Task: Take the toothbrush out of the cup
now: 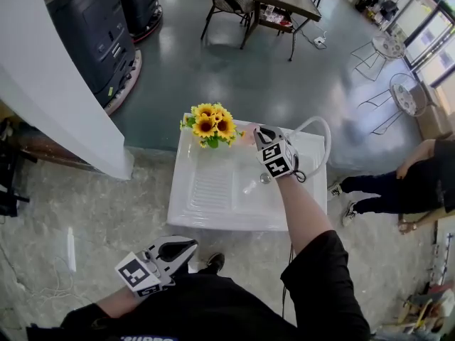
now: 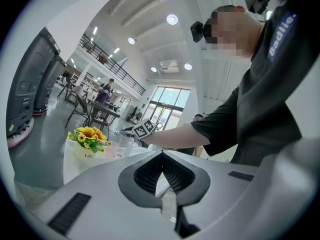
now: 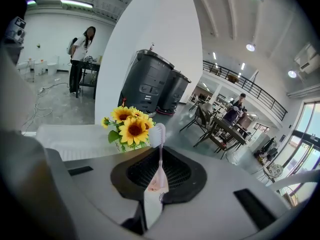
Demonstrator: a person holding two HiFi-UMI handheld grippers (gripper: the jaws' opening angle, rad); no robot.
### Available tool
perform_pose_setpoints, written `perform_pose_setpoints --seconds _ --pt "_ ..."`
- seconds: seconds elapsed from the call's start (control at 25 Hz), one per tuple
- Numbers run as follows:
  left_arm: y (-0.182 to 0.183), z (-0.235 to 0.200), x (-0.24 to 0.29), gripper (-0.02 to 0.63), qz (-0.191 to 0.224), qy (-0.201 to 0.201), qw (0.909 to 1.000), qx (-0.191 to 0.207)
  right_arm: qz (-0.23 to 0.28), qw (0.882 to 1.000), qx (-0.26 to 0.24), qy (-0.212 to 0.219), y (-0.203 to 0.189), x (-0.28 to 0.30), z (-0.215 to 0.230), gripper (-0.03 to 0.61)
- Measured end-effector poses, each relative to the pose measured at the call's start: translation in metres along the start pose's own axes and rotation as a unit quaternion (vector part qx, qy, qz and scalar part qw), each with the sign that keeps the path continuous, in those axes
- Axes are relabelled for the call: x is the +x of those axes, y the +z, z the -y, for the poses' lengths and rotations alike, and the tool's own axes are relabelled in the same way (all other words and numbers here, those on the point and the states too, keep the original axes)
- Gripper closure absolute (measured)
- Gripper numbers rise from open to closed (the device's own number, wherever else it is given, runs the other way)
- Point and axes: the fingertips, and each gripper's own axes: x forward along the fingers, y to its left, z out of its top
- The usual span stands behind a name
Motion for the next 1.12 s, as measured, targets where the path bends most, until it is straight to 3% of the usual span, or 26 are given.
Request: perform_pose_setpoints --seconds 0.6,1.12 --pt "0.022 0.037 0.002 0.614 0.012 -0.023 0.9989 0.038 0.062 0.997 0.051 -0.003 0.024 -0.081 -0.020 0.548" --pt "0.021 0.059 0.002 0.614 0.012 -0.038 0.9981 0.048 0.082 0.992 0.092 0.003 0.011 -0.137 -0.059 0.548"
